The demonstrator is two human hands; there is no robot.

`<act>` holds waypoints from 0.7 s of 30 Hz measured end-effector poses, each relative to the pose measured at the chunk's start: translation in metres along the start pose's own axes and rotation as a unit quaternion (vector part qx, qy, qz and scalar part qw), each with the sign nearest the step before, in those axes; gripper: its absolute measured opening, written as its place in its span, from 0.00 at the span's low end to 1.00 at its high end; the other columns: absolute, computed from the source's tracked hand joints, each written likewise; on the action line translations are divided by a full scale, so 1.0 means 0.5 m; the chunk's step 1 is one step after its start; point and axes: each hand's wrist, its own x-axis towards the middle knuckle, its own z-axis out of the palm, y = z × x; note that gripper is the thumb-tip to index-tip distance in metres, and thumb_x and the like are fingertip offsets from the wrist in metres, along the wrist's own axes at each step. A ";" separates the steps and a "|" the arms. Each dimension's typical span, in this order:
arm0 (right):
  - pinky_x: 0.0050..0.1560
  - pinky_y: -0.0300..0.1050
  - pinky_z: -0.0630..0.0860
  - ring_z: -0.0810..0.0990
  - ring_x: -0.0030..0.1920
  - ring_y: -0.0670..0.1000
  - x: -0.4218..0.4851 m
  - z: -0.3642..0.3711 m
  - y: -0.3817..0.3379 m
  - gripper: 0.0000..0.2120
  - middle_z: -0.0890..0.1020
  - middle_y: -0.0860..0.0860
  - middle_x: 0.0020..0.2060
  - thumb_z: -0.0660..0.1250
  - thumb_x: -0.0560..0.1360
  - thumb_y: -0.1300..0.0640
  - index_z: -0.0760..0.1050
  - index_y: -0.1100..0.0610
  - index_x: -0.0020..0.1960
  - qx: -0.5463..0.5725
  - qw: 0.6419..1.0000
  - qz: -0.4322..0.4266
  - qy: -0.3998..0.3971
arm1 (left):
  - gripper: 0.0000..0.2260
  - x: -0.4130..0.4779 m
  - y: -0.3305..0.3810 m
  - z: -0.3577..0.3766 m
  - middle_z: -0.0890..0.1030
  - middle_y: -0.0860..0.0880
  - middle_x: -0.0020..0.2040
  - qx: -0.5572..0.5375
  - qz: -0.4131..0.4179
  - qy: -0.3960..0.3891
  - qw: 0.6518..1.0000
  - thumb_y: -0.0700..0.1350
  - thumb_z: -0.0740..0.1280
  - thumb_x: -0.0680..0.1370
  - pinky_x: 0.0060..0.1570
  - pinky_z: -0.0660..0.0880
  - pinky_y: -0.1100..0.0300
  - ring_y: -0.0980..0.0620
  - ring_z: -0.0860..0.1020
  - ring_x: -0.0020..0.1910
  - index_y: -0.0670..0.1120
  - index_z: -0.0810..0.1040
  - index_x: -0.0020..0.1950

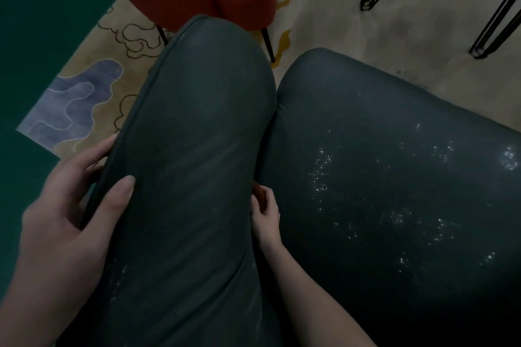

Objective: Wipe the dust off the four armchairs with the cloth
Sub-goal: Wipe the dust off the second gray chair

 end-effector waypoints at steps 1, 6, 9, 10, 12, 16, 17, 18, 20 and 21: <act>0.63 0.53 0.75 0.79 0.58 0.51 0.003 0.001 -0.008 0.08 0.81 0.51 0.54 0.64 0.80 0.58 0.75 0.52 0.58 0.018 1.000 0.012 0.004 | 0.20 0.001 -0.001 -0.001 0.76 0.53 0.67 0.003 0.001 0.000 1.000 0.58 0.65 0.75 0.63 0.74 0.58 0.54 0.75 0.67 0.65 0.72 0.67; 0.55 0.39 0.75 0.78 0.55 0.50 0.040 0.006 -0.112 0.06 0.79 0.52 0.55 0.63 0.81 0.58 0.72 0.54 0.58 0.131 0.991 0.004 0.030 | 0.20 0.006 -0.008 -0.003 0.76 0.53 0.68 0.012 0.005 -0.002 1.000 0.58 0.64 0.75 0.63 0.74 0.59 0.55 0.75 0.66 0.64 0.72 0.68; 0.54 0.37 0.73 0.77 0.54 0.49 0.047 0.008 -0.180 0.07 0.78 0.51 0.54 0.62 0.82 0.58 0.71 0.55 0.59 0.162 0.985 -0.034 0.048 | 0.19 0.004 -0.006 -0.001 0.76 0.53 0.67 0.009 0.003 0.002 1.000 0.57 0.65 0.76 0.63 0.74 0.60 0.55 0.76 0.65 0.63 0.73 0.67; 0.53 0.35 0.73 0.77 0.54 0.48 0.040 0.007 -0.193 0.07 0.78 0.50 0.53 0.62 0.82 0.58 0.71 0.55 0.59 0.167 0.984 -0.047 0.050 | 0.19 0.004 -0.004 -0.001 0.77 0.53 0.67 0.007 0.001 0.004 1.000 0.57 0.65 0.76 0.62 0.74 0.60 0.55 0.76 0.65 0.63 0.73 0.67; 0.49 0.30 0.73 0.77 0.51 0.44 0.016 -0.001 -0.213 0.07 0.78 0.47 0.51 0.62 0.82 0.59 0.71 0.55 0.59 0.174 0.981 -0.076 0.050 | 0.19 0.005 -0.001 -0.001 0.77 0.52 0.66 0.004 -0.005 0.004 1.000 0.56 0.65 0.76 0.61 0.75 0.62 0.55 0.77 0.64 0.63 0.73 0.67; 0.48 0.30 0.73 0.77 0.49 0.39 -0.043 -0.019 -0.247 0.07 0.78 0.47 0.51 0.63 0.82 0.59 0.72 0.53 0.58 0.184 0.976 -0.116 0.031 | 0.20 0.004 0.012 0.001 0.78 0.50 0.65 -0.016 -0.019 -0.005 1.000 0.55 0.66 0.75 0.60 0.76 0.57 0.53 0.77 0.63 0.61 0.74 0.67; 0.49 0.30 0.73 0.78 0.49 0.38 -0.059 -0.023 -0.255 0.06 0.78 0.47 0.51 0.63 0.82 0.60 0.72 0.52 0.58 0.184 0.975 -0.124 0.024 | 0.19 0.004 0.016 0.001 0.79 0.51 0.64 -0.021 -0.023 -0.003 0.999 0.55 0.66 0.75 0.60 0.77 0.54 0.53 0.78 0.63 0.61 0.74 0.67; 0.49 0.30 0.73 0.78 0.49 0.37 -0.076 -0.028 -0.262 0.07 0.78 0.47 0.52 0.62 0.82 0.60 0.72 0.51 0.57 0.182 0.974 -0.132 0.018 | 0.19 0.003 0.021 0.001 0.79 0.51 0.64 -0.019 -0.023 -0.001 1.000 0.54 0.66 0.76 0.60 0.77 0.51 0.53 0.78 0.63 0.61 0.74 0.67; 0.50 0.31 0.73 0.78 0.49 0.37 -0.110 -0.039 -0.276 0.07 0.79 0.48 0.52 0.62 0.82 0.60 0.73 0.50 0.57 0.172 0.975 -0.143 0.008 | 0.18 0.003 0.025 0.001 0.78 0.52 0.64 -0.002 -0.015 -0.003 1.000 0.54 0.66 0.76 0.62 0.75 0.49 0.54 0.77 0.62 0.61 0.73 0.66; 0.50 0.31 0.73 0.78 0.50 0.38 -0.126 -0.046 -0.281 0.07 0.79 0.48 0.52 0.62 0.82 0.59 0.73 0.50 0.57 0.160 0.976 -0.149 0.007 | 0.19 0.004 0.026 0.000 0.78 0.52 0.65 0.006 -0.009 -0.004 1.000 0.54 0.66 0.76 0.63 0.74 0.50 0.54 0.77 0.63 0.60 0.73 0.67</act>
